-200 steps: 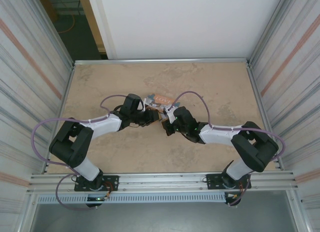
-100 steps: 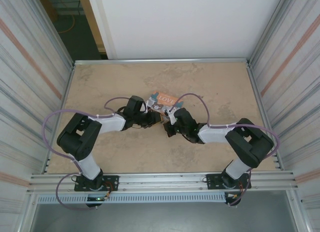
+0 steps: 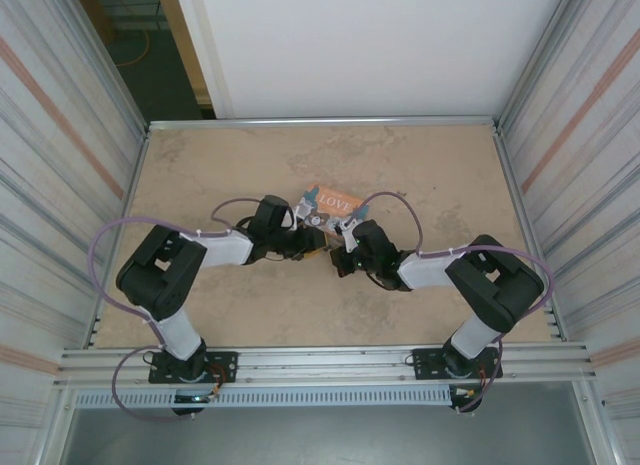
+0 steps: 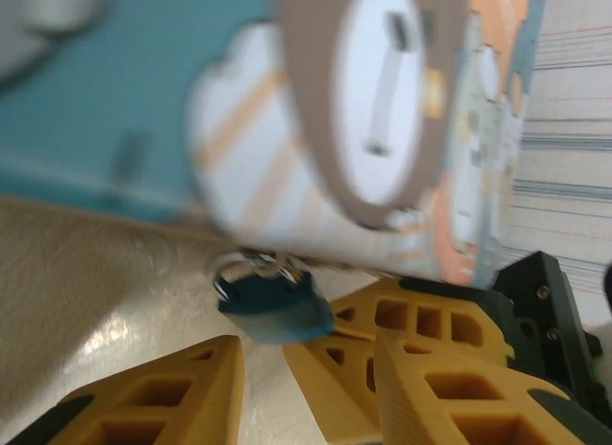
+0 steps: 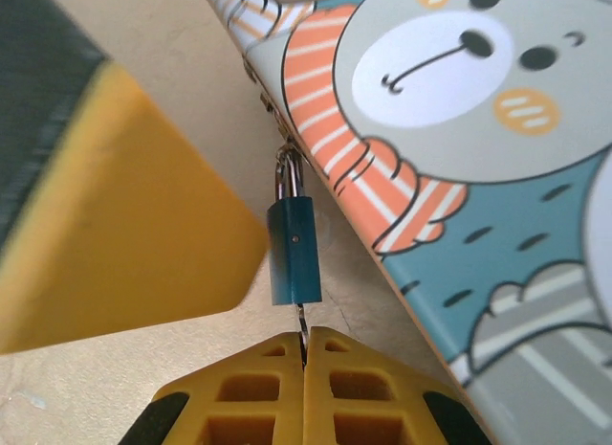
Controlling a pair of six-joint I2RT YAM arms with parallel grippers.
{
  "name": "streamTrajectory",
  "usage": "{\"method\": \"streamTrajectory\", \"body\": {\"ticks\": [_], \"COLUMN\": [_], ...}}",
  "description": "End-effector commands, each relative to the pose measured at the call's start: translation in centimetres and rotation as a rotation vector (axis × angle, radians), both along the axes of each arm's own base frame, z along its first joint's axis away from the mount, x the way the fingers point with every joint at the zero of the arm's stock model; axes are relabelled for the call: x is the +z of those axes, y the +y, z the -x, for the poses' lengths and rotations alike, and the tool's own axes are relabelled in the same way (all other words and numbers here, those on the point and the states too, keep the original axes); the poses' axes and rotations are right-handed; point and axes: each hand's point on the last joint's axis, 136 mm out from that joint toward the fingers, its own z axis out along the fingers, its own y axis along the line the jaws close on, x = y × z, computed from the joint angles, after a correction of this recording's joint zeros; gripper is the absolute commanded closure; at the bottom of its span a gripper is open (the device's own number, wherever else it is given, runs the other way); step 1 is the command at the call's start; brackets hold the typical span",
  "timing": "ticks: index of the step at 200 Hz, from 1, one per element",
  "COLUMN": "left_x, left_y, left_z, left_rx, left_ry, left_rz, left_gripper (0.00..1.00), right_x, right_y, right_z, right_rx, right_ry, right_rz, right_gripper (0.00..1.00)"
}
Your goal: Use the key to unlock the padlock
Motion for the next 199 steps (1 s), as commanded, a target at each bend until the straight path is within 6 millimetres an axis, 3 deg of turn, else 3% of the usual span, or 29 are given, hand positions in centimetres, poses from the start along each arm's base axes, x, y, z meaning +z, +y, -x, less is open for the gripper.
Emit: {"method": "streamTrajectory", "body": {"ticks": [1,61,94,146,199], "left_x": [3.0,6.6,7.7,8.1,7.2], "left_y": [0.4,4.9,7.0,10.0,10.7], "left_z": [0.2,0.1,0.5,1.4,2.6], "left_rx": [-0.013,0.096,0.176,0.305,0.387], "left_ry": [-0.082,-0.240,-0.290,-0.291,-0.196], "left_rz": [0.059,0.027,0.036,0.087,0.182], "left_gripper": [0.57,0.46,0.43,0.38,0.36], "right_x": [1.1,2.2,2.3,3.0,3.2], "right_y": [0.3,1.1,1.6,2.5,3.0], "right_z": [-0.1,0.1,0.7,1.7,2.1], "right_rx": [-0.004,0.005,-0.006,-0.039,-0.099], "right_ry": [-0.005,0.087,0.198,0.359,0.482], "right_rz": [-0.044,-0.060,-0.105,-0.216,-0.290], "right_gripper": [1.00,1.00,1.00,1.00,1.00]}}
